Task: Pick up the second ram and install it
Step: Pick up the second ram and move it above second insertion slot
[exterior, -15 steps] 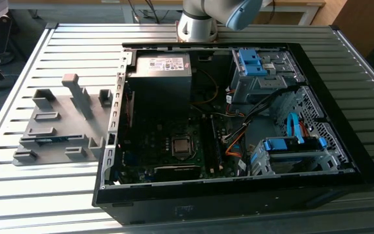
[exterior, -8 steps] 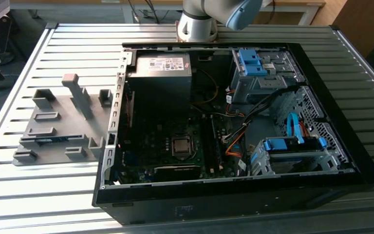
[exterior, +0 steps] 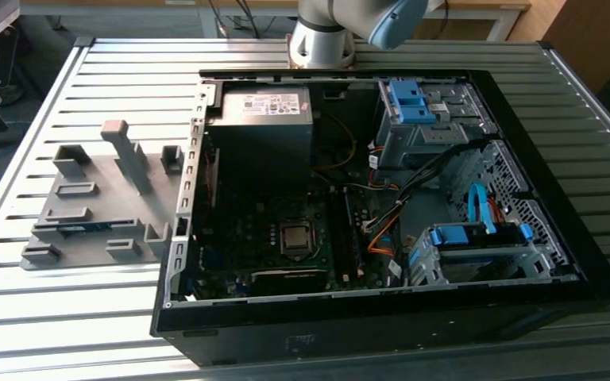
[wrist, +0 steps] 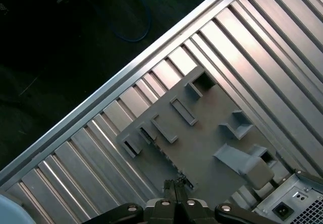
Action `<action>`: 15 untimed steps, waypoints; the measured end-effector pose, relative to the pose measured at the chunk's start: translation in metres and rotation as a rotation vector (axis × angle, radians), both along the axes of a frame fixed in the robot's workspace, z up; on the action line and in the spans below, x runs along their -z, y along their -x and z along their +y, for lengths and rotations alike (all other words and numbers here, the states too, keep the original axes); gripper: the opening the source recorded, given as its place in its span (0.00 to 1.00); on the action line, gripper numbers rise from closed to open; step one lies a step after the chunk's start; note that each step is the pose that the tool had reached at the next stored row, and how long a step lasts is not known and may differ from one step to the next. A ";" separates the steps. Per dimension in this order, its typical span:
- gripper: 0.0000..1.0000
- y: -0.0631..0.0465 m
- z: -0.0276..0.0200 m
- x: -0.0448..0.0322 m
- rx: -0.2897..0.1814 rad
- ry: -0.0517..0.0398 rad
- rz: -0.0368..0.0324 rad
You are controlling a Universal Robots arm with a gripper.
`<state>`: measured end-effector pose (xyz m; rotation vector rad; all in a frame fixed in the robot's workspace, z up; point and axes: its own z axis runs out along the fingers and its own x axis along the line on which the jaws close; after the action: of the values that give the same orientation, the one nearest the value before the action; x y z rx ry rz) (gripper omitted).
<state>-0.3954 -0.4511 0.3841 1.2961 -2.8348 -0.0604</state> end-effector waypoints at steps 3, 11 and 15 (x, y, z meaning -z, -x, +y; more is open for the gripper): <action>0.11 0.000 0.0000 0.0004 -0.025 0.0000 0.0000; 0.11 0.000 0.0000 0.0019 -0.115 0.0000 -0.0007; 0.11 0.000 0.0000 0.0023 -0.143 0.0000 -0.0013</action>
<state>-0.3954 -0.4511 0.3819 1.4949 -2.7336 -0.0566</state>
